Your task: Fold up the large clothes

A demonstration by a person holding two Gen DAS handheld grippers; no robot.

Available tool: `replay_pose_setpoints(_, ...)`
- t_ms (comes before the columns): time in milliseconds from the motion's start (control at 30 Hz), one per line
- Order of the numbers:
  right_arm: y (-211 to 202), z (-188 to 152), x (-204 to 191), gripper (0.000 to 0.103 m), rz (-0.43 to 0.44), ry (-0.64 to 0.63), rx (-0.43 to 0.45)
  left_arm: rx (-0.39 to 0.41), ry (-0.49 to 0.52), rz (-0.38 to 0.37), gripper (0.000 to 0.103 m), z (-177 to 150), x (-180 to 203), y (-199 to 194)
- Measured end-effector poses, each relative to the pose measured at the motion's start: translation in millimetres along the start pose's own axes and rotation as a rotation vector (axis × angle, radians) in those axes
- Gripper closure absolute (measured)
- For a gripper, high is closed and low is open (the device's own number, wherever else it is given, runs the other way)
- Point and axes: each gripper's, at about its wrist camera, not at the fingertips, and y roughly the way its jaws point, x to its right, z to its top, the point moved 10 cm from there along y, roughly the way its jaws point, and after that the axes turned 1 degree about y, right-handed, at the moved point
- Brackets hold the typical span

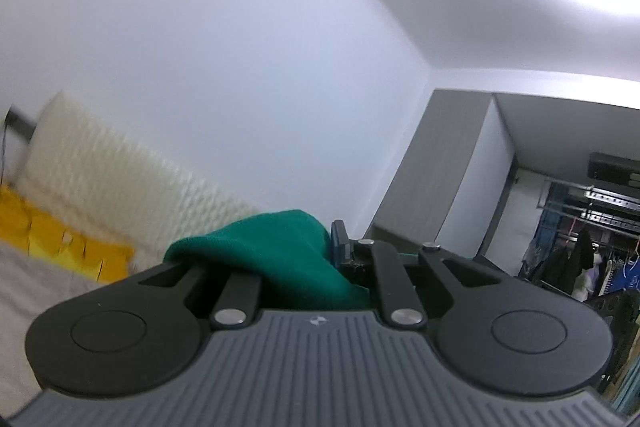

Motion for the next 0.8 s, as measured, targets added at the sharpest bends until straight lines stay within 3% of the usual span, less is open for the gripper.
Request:
replay_pose_setpoints(167,21.4,45.7,-2.8,0.096,0.002,-0.044,0.061,0.030,0.031,0.000,0.088,56.9,31.7,9.0)
replay_pose_setpoints(233,35.7,47.6,7.7,0.096,-0.013,-0.053,0.071,0.054,0.051,0.001,0.088,65.2,33.7,21.4)
replay_pose_setpoints(333,67.4,23.9,39.5,0.096,-0.049,-0.058,0.043,0.026,0.067,0.045,0.088,52.3,13.0,52.9)
replay_pose_setpoints(533,144.3,-107.3,148.5,0.096,-0.142,0.000,-0.156,-0.135,0.013,0.174,0.088,-39.6,-96.4,144.2)
replay_pose_setpoints(800,251.9,-315.9,328.8,0.096,-0.310,0.096,-0.378,-0.382,-0.036,0.317,0.088,-229.8,-286.6,291.2)
